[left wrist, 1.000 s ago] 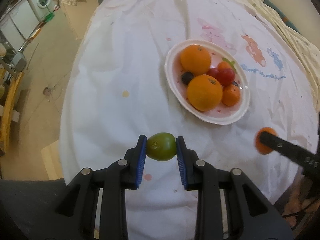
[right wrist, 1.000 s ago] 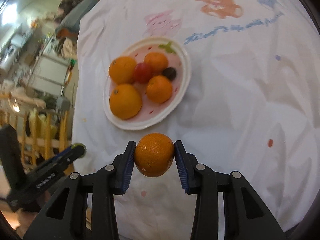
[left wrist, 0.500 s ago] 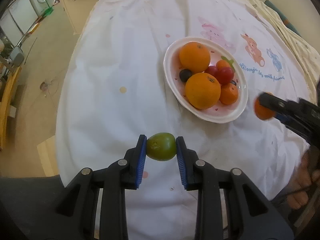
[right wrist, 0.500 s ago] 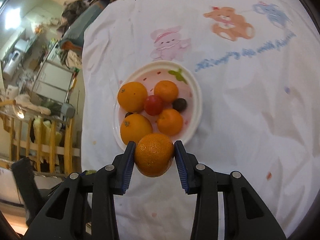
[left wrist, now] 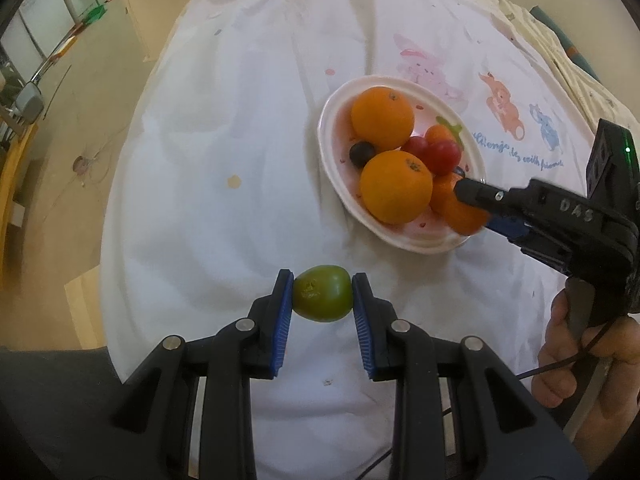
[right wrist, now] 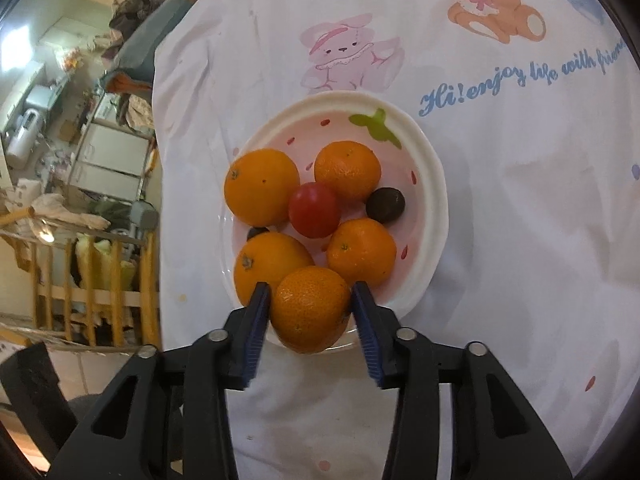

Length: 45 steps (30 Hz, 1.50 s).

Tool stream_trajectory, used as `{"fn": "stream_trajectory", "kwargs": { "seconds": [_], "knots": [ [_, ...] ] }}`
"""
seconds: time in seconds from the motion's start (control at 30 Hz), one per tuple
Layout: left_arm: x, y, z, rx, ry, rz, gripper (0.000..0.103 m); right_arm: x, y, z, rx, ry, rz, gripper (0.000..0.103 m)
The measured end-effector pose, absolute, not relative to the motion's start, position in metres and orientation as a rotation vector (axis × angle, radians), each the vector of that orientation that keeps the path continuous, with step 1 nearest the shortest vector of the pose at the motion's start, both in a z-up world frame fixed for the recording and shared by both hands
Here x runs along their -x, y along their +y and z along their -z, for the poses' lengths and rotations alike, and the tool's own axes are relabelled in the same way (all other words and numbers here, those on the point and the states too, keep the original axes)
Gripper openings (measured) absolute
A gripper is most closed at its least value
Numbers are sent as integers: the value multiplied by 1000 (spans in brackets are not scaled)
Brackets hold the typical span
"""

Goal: Organize fruits
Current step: 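Release the tangerine onto the plate with the right tool while the left tool holds the green fruit, then lower the green fruit onto the plate with the left tool and open it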

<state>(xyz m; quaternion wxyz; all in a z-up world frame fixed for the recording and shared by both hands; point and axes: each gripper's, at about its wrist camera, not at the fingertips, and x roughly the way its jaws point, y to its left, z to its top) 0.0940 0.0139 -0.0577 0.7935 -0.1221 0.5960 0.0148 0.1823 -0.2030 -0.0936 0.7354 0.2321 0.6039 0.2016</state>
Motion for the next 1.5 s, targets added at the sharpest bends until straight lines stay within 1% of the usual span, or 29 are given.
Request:
{"fn": "stream_trajectory", "kwargs": {
  "seconds": [0.03, 0.1, 0.3, 0.4, 0.5, 0.53, 0.7, 0.8, 0.9, 1.07, 1.33, 1.37, 1.43, 1.47, 1.5],
  "knots": [
    [-94, 13, 58, 260, 1284, -31, 26, -182, -207, 91, -527, 1309, -435, 61],
    [-94, 12, 60, 256, 1289, -30, 26, -184, -213, 89, -553, 1296, -425, 68],
    [-95, 15, 57, 257, 1275, -47, 26, -177, -229, 60, -523, 1271, -396, 68],
    [-96, 12, 53, 258, 1264, -33, 26, -167, -242, 43, -516, 1256, -370, 73],
    [-103, 5, 44, 240, 1249, -7, 26, -160, -254, 34, -500, 1245, -367, 83],
    [-108, 2, 40, 233, 1240, -1, 26, -158, -259, 32, -496, 1238, -356, 84],
    [-142, -17, 35, 235, 1246, 34, 26, -152, -290, 37, -547, 1202, -280, 84],
    [-160, -30, 35, 245, 1228, 59, 26, -153, -310, 49, -632, 1216, -235, 84],
    [-180, -46, 41, 287, 1235, 90, 26, -155, -323, 54, -658, 1226, -210, 84],
    [-196, -67, 60, 253, 1289, 80, 26, -158, -336, 63, -725, 1248, -197, 84],
    [-208, -80, 75, 134, 1295, 40, 27, -161, -335, 61, -727, 1243, -211, 84],
    [-209, -80, 75, 128, 1296, 42, 28, -161, -334, 61, -729, 1245, -214, 84],
    [-211, -81, 75, 108, 1303, 42, 45, -162, -333, 60, -729, 1244, -218, 84],
    [-211, -81, 75, 104, 1306, 37, 66, -162, -332, 60, -725, 1243, -220, 84],
    [-211, -80, 73, 107, 1297, 31, 77, -162, -332, 60, -722, 1242, -222, 84]
  ]
}}
